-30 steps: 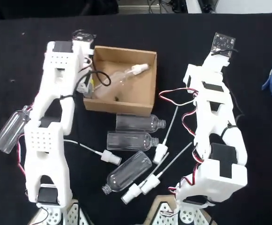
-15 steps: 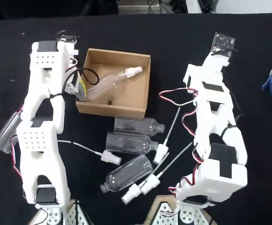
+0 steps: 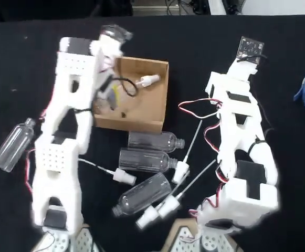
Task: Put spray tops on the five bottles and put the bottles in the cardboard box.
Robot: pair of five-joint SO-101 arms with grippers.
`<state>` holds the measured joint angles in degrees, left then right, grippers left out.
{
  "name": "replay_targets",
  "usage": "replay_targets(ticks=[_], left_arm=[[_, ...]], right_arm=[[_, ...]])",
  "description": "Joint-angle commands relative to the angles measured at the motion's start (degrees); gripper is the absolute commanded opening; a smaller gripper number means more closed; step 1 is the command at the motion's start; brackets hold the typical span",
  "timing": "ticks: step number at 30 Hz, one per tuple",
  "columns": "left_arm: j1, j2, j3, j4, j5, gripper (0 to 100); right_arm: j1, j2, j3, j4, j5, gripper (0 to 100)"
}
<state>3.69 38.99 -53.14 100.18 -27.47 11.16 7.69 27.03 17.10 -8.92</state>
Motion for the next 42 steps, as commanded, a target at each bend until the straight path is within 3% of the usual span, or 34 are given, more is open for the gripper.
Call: replay_targets(ticks=[1, 11, 15, 27, 36, 39, 42], left_arm=[[3.5, -1.2, -2.7, -4.2, -0.8, 14], [3.2, -1.4, -0.8, -4.5, -0.6, 12], [2.3, -1.9, -1.0, -3.9, 3.7, 9], [0.0, -1.9, -0.9, 0.5, 6.4, 9], [-0.1, -13.5, 13.8, 0.4, 6.6, 9], [-0.4, -23.4, 25.6, -6.2, 7.5, 9], [-0.7, -33.3, 43.1, -21.3, 7.8, 9]], right_arm=[[-0.3, -0.2, -2.5, -1.0, -0.2, 1.4], [-0.3, -0.2, -2.3, -1.0, -0.2, 1.4], [-0.2, -0.2, -2.2, -1.0, -0.2, 1.3], [-0.2, -0.2, -2.2, -1.0, -0.2, 1.4], [-0.2, -0.2, -2.2, -1.0, -0.2, 1.4], [-0.2, -0.2, -2.2, -1.0, -0.2, 1.4], [-0.2, -0.2, -2.2, -1.0, -0.2, 1.4]])
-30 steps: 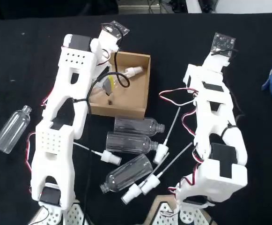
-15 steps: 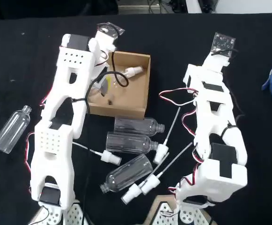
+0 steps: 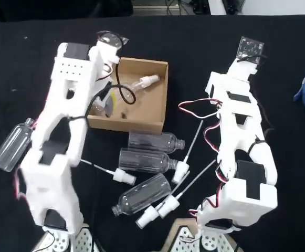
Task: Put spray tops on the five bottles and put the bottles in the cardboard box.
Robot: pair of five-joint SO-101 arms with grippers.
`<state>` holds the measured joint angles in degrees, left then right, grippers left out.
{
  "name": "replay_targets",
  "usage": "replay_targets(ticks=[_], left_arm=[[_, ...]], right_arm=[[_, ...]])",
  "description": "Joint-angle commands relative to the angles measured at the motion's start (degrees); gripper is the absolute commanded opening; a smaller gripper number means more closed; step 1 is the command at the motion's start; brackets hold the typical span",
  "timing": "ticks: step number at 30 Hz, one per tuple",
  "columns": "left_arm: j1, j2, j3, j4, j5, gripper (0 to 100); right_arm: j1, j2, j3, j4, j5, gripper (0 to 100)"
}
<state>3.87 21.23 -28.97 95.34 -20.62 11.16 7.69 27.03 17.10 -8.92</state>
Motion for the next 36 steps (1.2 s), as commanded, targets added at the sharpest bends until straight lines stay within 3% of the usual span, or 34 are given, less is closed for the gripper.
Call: replay_targets(ticks=[1, 5, 8, 16, 32, 36], left_arm=[[-0.8, -18.5, 24.6, -22.1, 1.0, 9], [-0.5, -26.3, 37.9, -36.2, 1.2, 16], [-0.4, -27.2, 36.5, -35.7, 1.1, 22], [-0.5, -14.2, 26.9, -35.7, -5.6, 23], [-1.1, -2.4, 18.9, -36.3, -6.1, 23], [-1.1, -0.4, 19.6, -39.9, -5.8, 23]], right_arm=[[-0.2, -0.2, -2.2, -1.0, -0.2, 1.4], [-0.2, -0.2, -2.2, -1.0, -0.2, 1.4], [-0.2, -0.2, -2.2, -1.0, -0.2, 1.4], [-0.2, -0.2, -2.2, -1.0, -0.2, 1.5], [-0.2, -0.2, -2.2, -1.0, -0.2, 1.5], [-0.2, -0.2, -2.2, -1.0, -0.2, 1.5]])
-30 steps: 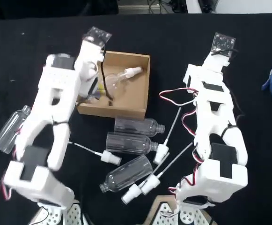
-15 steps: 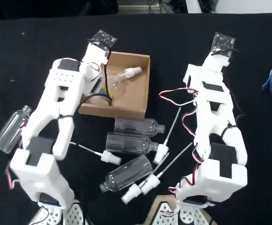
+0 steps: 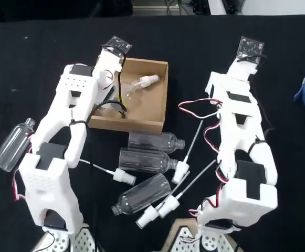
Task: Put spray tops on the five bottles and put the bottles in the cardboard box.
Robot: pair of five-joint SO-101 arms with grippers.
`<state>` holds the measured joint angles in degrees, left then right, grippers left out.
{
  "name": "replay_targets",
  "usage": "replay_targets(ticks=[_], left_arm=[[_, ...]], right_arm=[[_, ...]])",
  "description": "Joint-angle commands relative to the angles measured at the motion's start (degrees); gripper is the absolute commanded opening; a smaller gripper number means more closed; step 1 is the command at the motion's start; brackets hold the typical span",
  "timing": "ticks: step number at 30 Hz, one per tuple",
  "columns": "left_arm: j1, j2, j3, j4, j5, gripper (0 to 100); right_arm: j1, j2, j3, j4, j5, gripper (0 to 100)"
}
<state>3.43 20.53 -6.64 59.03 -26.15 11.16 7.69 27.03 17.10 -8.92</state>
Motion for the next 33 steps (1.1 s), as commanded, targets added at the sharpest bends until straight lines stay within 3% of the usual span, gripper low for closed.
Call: replay_targets(ticks=[1, 16, 25, 33], left_arm=[[-0.7, 0.7, -2.8, -4.2, -0.2, 23], [-0.5, 1.4, -2.7, -4.7, -0.2, 2], [-0.4, 1.1, -3.3, -4.7, -0.2, 3], [-0.3, -7.6, 0.1, -3.2, -0.1, 3]], right_arm=[[-0.2, -0.2, -2.2, -1.0, -0.2, 1.5], [-0.2, -0.2, -2.3, -1.0, -0.2, 1.5], [-0.2, -0.2, -2.5, -1.1, -0.2, 1.5], [-0.2, -0.2, -2.5, -1.1, -0.2, 1.5]])
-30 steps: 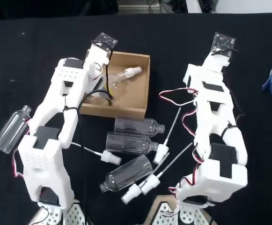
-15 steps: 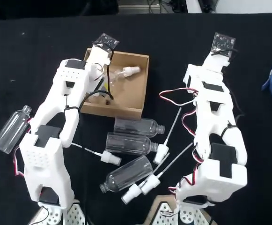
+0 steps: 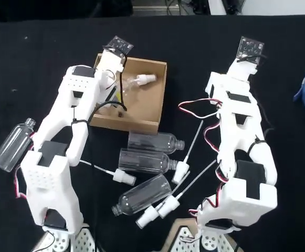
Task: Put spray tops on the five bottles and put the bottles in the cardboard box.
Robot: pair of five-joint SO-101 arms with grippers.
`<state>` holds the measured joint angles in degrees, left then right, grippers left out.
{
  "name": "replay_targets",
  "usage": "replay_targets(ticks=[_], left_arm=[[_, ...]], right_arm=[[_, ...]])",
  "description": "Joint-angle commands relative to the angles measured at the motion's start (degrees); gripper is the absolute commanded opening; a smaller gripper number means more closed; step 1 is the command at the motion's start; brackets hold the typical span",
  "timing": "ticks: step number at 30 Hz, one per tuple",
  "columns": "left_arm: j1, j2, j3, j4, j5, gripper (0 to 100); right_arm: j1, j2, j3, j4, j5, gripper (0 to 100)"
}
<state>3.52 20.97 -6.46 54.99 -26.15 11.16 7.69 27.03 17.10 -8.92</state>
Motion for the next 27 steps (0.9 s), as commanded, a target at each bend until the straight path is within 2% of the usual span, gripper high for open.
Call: replay_targets(ticks=[1, 13, 27], left_arm=[[-0.4, -9.0, 0.8, 1.1, -0.1, 3], [-0.6, -24.3, 10.7, 1.1, -0.1, 3], [-0.7, -46.9, 29.1, 0.6, -0.1, 3]], right_arm=[[-0.2, -0.2, -2.5, -1.1, -0.2, 1.5], [-0.2, -0.2, -2.5, -1.1, -0.2, 1.5], [-0.2, -0.2, -2.3, -1.1, -0.2, 1.5]])
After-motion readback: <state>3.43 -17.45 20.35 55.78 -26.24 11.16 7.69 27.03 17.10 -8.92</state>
